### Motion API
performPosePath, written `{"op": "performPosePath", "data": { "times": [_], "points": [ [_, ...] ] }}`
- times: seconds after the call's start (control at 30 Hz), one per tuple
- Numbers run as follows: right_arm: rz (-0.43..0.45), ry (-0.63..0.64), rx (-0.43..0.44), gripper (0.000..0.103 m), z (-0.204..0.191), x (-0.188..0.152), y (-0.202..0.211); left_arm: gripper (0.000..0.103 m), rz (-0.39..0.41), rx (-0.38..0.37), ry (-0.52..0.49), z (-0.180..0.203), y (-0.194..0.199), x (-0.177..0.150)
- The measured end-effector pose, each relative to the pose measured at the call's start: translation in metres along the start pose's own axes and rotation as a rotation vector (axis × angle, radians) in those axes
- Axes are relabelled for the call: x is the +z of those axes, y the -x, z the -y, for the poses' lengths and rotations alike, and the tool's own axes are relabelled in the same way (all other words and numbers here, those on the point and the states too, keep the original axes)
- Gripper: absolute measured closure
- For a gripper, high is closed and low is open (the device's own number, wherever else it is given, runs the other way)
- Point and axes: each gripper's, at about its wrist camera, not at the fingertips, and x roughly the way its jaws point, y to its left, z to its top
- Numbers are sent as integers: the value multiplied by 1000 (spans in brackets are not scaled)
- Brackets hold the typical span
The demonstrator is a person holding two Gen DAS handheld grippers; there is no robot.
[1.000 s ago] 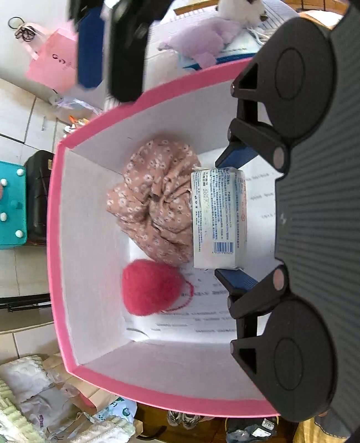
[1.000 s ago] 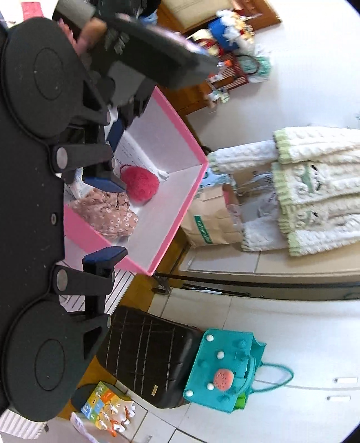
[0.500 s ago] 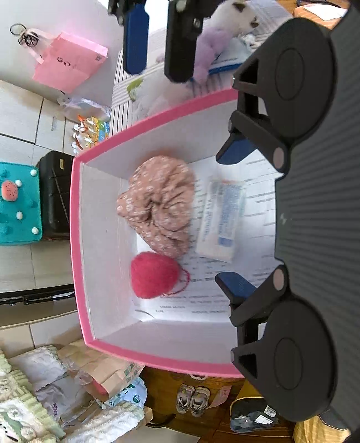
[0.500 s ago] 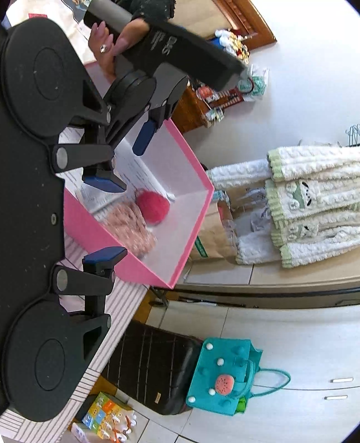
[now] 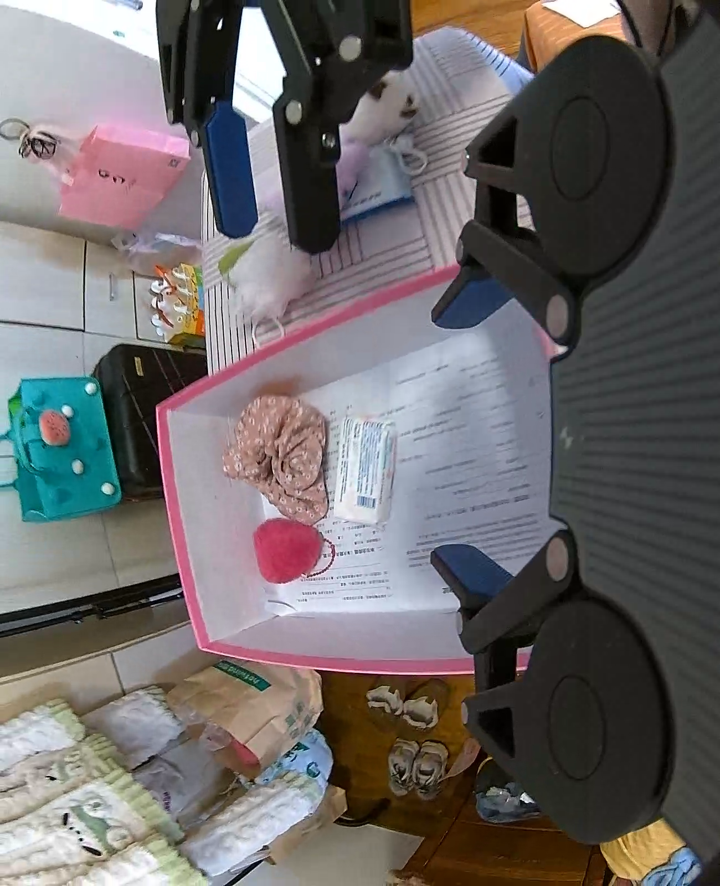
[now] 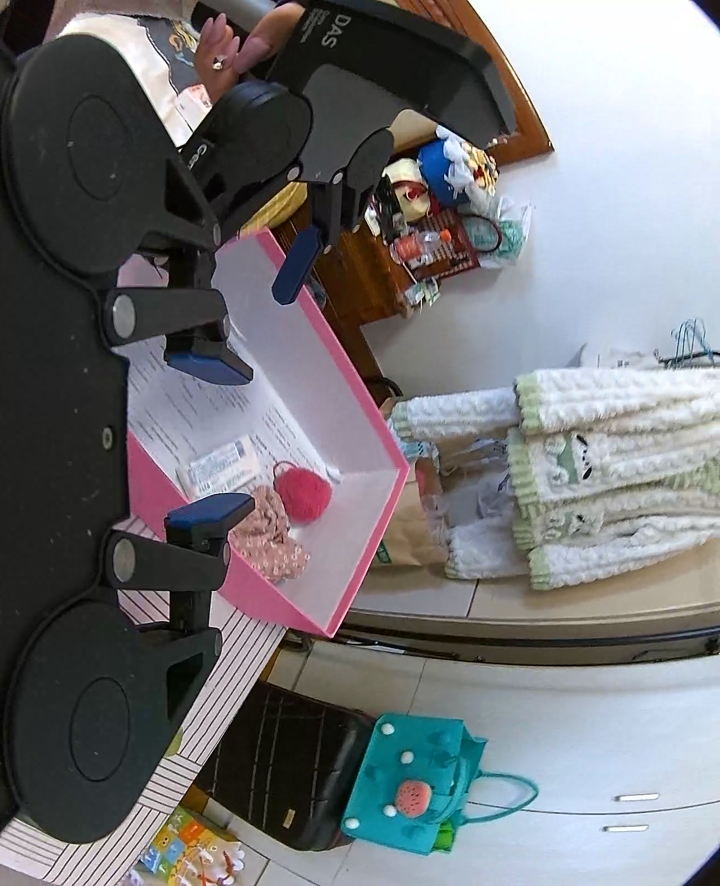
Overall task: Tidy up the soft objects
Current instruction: 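Withdraw both open grippers from the box toward the plush toys on the table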
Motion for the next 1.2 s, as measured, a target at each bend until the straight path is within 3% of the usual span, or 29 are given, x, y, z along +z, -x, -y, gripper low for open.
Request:
{"op": "performPosePath", "data": {
  "times": [0.5,1.2],
  "points": [
    [22,92,-24,49,-39,-27,63,7,91,32,-72,41,60,-38],
    [21,53,-103,37,-25,-134,130,7,139,-105,-219,111,60,-77]
  ]
}}
